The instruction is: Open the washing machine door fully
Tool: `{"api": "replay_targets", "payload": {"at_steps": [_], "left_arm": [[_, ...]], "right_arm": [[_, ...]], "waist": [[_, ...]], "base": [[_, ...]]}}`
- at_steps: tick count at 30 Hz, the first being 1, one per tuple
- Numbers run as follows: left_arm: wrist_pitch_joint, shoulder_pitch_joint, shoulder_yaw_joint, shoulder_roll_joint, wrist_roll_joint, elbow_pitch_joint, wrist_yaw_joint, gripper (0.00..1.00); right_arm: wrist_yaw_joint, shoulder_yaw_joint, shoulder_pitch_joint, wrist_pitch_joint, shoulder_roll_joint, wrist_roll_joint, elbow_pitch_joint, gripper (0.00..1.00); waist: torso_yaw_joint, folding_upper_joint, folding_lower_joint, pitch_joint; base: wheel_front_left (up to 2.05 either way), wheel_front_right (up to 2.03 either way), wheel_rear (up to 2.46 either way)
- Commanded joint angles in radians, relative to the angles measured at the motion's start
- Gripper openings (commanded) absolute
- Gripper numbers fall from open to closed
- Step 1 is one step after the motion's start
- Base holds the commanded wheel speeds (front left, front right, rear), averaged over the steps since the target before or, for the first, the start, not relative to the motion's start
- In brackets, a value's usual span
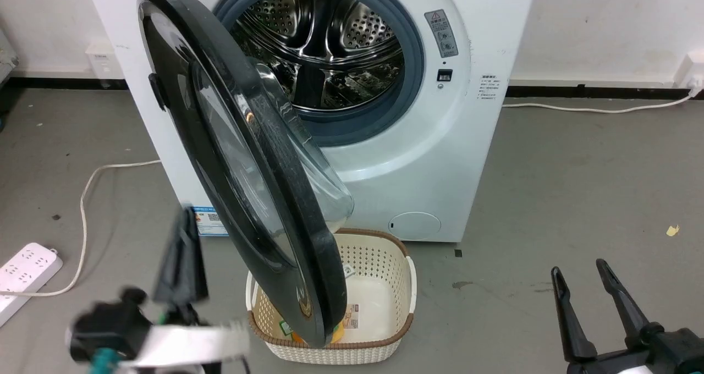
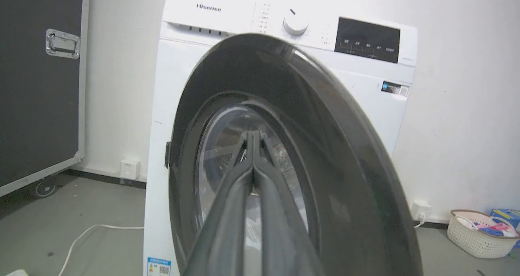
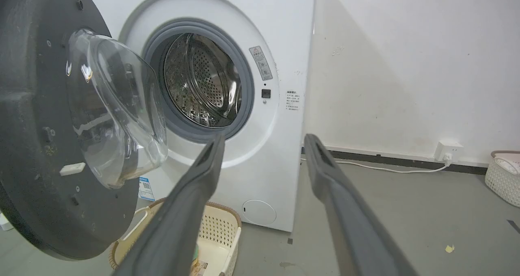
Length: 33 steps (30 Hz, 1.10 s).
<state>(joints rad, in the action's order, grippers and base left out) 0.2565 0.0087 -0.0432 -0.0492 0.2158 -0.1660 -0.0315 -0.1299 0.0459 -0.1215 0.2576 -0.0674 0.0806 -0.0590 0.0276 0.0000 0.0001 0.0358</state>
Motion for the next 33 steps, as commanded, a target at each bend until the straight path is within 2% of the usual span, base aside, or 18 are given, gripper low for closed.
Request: {"api": "replay_targets", "payload": {"at_steps": [1,2,3,6,11,17,22,25,33], "left_arm": [[0.005,-0.033,0.007,-0.001,0.014,-0.041,-0.007,0.00],[0.005,-0.033,0.007,-0.001,0.014,-0.041,-0.007,0.00],[0.005,-0.082,0.001,-0.001,0.022,-0.133,-0.017,0.00],[0.005,-0.121,-0.027,-0.001,0.019,-0.204,-0.025,0.00],[0.005,-0.137,-0.134,-0.001,-0.016,-0.232,-0.027,0.00],[0.005,-0.098,-0.296,-0.001,-0.005,-0.088,-0.020,0.00],[-0.027,-0.085,-0.387,-0.001,0.052,0.075,-0.027,0.00],[-0.044,-0.092,-0.412,-0.001,0.088,0.180,-0.043,0.00],[-0.052,-0.149,-0.419,-0.001,0.127,0.392,-0.046,0.00]], "right_arm": [[-0.001,-0.002,0.000,0.004,0.003,0.005,0.002,1.00],[-0.001,-0.002,0.000,0.004,0.003,0.005,0.002,1.00],[-0.001,-0.005,0.002,0.004,0.004,0.006,0.006,1.00],[-0.001,-0.007,0.003,0.004,0.005,0.007,0.009,1.00],[-0.001,-0.007,0.004,0.004,0.006,0.010,0.014,1.00],[-0.001,-0.006,0.001,0.004,0.009,0.017,0.020,1.00],[-0.001,-0.010,0.000,0.004,0.011,0.017,0.022,1.00],[-0.001,-0.009,0.001,0.004,0.011,0.016,0.022,1.00],[-0.001,-0.009,0.001,0.004,0.013,0.018,0.025,1.00]], "waist": [[-0.002,0.0000,-0.0001,0.001],[-0.002,0.0000,-0.0001,0.001],[-0.008,0.0000,-0.0001,0.004],[-0.017,0.0000,-0.0001,0.009],[-0.031,0.0000,-0.0001,0.017],[-0.045,0.0000,-0.0001,0.024],[-0.053,0.0000,-0.0001,0.020],[-0.057,0.0000,-0.0001,0.014],[-0.052,0.0000,-0.0001,-0.002]], "base": [[0.00,0.00,0.00],[0.00,0.00,0.00],[0.00,0.00,0.00],[0.00,0.00,0.00],[0.00,0.00,0.00],[0.00,0.00,0.00],[0.00,0.00,0.00],[0.00,0.00,0.00],[0.00,0.00,0.00]]}}
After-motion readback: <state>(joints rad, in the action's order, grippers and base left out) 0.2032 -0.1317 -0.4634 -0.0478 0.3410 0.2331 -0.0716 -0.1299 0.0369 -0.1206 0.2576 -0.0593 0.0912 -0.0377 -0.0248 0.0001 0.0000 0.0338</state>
